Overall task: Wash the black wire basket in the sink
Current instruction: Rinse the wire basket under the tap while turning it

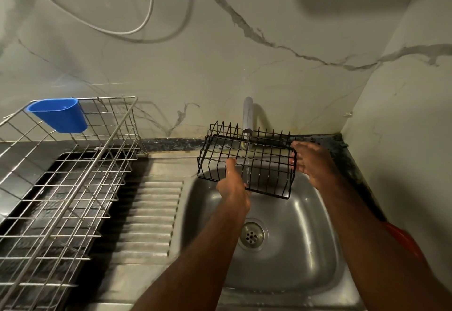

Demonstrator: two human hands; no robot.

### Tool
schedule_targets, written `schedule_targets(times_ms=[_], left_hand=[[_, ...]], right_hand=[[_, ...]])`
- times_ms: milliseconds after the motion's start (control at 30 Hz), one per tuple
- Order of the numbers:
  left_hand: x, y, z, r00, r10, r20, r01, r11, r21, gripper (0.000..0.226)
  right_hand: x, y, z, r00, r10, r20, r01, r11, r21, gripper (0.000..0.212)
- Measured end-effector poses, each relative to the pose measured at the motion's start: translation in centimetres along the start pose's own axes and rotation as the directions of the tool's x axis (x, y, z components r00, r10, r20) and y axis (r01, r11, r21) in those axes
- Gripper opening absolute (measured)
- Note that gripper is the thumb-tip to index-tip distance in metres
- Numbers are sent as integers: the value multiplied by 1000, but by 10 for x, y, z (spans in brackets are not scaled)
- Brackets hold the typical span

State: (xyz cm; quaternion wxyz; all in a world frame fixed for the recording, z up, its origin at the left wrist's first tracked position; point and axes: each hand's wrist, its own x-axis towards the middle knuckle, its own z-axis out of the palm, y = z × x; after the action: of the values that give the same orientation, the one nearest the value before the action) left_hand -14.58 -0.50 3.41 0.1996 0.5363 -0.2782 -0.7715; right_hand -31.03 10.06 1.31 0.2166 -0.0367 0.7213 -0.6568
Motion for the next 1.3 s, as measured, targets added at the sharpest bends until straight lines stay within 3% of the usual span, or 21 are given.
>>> schedule_targets(times_ms=[133, 367, 500, 1300], left_hand=[[-4, 1, 1, 1000, -15, -1, 15, 1000, 1, 84], [-5, -2, 4, 1000, -20, -5, 20, 1000, 8, 85], [-5, -2, 4, 1000, -19, -7, 19, 1000, 1, 84], [8, 1, -7, 1000, 26, -18, -26, 1000, -14, 72]], right_hand=[[-2, -1, -1, 1000, 21, 8, -22, 999, 39, 27], [-11, -6, -4, 999, 36, 0, -36, 998, 48, 5], [-10, -6, -4, 999, 41, 3, -41, 998, 42, 13], [-15, -9, 7, 1000, 13, 5, -13, 1000, -17, 14]])
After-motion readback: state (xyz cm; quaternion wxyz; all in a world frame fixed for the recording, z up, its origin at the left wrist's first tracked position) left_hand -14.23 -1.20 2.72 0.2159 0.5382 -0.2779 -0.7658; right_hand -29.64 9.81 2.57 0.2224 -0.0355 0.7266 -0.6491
